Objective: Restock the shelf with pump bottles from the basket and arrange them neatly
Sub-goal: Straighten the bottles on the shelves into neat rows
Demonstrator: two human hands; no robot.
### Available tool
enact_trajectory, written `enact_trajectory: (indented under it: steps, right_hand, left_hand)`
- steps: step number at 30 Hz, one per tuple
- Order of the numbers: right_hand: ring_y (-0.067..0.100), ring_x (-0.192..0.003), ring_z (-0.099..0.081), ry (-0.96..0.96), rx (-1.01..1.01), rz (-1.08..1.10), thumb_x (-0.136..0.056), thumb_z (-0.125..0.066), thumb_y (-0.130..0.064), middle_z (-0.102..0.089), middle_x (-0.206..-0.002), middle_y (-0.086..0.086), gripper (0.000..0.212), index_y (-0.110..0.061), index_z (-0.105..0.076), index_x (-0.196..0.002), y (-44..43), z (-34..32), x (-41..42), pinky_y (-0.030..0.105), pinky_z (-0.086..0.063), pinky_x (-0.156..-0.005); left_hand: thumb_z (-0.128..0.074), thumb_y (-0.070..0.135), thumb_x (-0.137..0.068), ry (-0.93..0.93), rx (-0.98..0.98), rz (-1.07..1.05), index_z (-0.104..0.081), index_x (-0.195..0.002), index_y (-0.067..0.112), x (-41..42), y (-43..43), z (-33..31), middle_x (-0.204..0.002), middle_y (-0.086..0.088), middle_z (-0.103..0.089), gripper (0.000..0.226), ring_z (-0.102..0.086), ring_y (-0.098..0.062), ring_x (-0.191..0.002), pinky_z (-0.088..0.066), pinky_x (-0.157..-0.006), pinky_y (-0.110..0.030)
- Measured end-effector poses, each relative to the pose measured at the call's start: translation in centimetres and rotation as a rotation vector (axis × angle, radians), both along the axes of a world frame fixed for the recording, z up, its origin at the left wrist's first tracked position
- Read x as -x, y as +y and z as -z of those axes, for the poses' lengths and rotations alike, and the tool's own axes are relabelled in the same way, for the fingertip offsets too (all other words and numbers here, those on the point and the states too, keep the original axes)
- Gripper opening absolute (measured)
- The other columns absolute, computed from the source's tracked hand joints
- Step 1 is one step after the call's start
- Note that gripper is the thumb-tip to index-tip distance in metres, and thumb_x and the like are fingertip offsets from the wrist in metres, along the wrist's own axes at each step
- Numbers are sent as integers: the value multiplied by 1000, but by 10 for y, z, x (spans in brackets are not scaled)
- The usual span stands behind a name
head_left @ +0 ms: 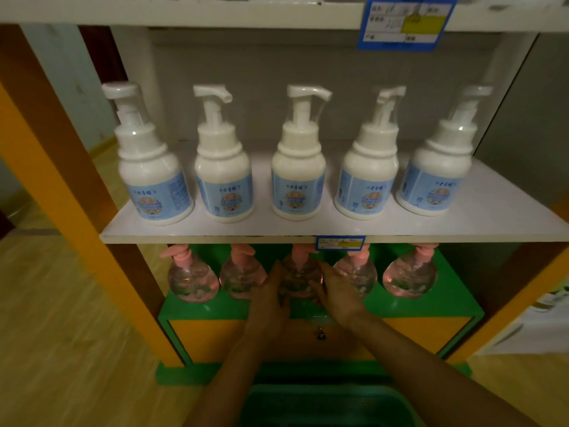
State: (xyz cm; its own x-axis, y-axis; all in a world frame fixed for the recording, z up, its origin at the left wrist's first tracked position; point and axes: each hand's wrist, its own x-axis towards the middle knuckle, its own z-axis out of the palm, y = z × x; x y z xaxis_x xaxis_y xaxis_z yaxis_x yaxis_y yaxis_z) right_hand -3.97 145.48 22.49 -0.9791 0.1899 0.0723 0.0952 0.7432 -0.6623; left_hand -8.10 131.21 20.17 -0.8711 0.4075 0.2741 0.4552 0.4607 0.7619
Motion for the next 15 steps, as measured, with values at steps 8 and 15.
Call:
enact_trajectory:
  steps: [8, 15]
  right_hand:
    - [18, -109, -54, 26, 92, 13, -96, -42, -11, -54, -129, 12, 41, -14, -35, -136, -3, 2, -3, 7, -38, -81]
    - [17, -105, -58, 178, -53, 7, -91, -46, -5, -61, -119, 9, 31, -14, -54, -120, 29, -4, -47, 20, -43, -89]
  left_hand:
    - [-48, -5, -82, 11, 89, -49, -35, -138, 14, -1, 1, 6, -100, -9, -63, 60, -52, -10, -71, -43, -60, -14]
    - [-54, -5, -79, 239, -44, -27, -52, -119, 8, -29, 20, -15, -128, -10, -50, 42, -51, -13, -102, -34, -75, -7]
